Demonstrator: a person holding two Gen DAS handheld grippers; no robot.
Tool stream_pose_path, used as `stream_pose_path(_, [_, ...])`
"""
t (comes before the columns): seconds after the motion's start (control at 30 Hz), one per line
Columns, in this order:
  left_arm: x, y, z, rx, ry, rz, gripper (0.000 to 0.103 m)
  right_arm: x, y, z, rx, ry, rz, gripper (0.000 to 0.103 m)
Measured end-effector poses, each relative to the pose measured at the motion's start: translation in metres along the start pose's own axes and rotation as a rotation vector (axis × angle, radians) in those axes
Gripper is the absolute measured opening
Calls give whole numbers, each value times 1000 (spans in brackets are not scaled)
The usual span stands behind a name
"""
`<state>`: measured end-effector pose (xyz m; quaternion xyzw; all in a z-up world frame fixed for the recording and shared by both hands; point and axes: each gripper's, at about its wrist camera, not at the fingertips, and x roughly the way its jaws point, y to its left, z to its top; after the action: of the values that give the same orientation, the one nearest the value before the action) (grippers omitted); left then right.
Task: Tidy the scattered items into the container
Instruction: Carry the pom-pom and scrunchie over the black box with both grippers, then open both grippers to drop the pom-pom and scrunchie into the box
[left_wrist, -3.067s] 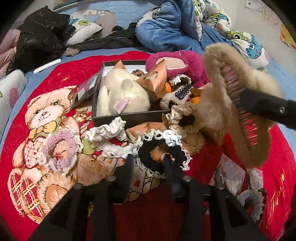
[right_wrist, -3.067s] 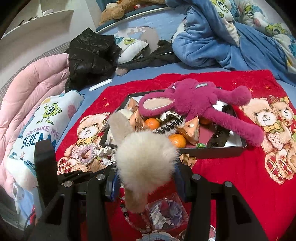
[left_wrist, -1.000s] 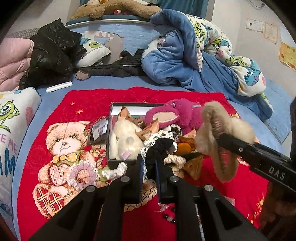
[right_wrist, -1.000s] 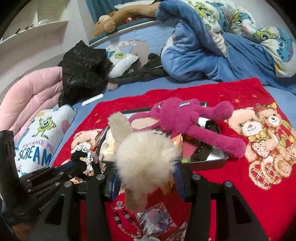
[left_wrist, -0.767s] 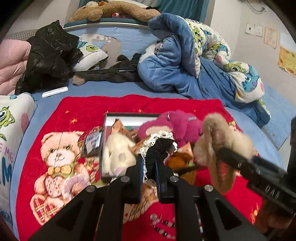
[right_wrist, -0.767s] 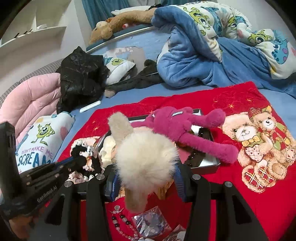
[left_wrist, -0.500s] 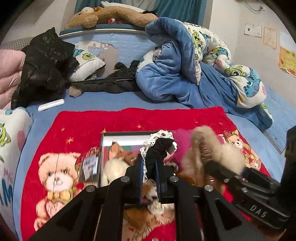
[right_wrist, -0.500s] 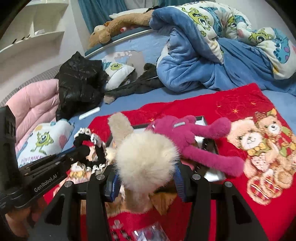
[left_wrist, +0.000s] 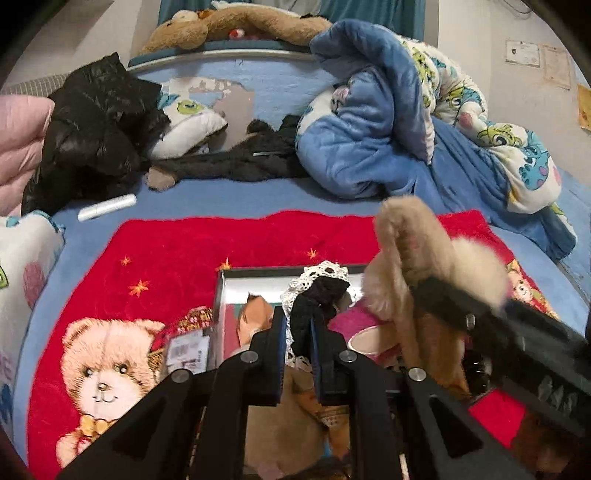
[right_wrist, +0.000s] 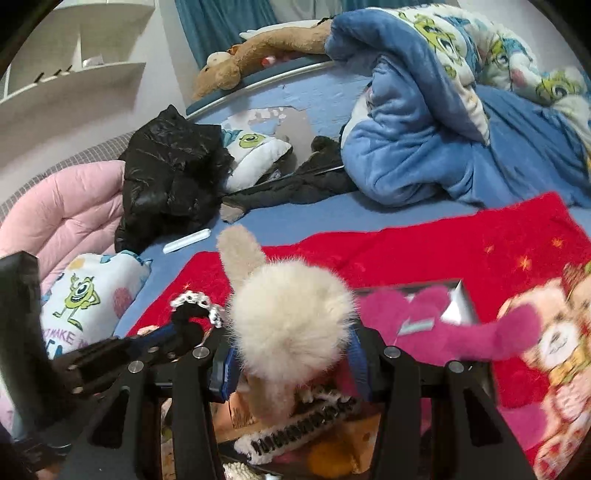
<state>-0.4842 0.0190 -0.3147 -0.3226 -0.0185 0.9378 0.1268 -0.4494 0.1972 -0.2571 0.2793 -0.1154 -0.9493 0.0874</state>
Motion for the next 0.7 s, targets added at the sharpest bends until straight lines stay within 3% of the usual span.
stream_pose_path(0.13, [11, -1, -6, 3, 17, 18, 12, 13, -2, -20, -10, 36, 12, 47])
stream_pose_path(0.7, [27, 2, -18, 1, 50, 34, 12, 16, -12, -36, -25, 80, -9, 44])
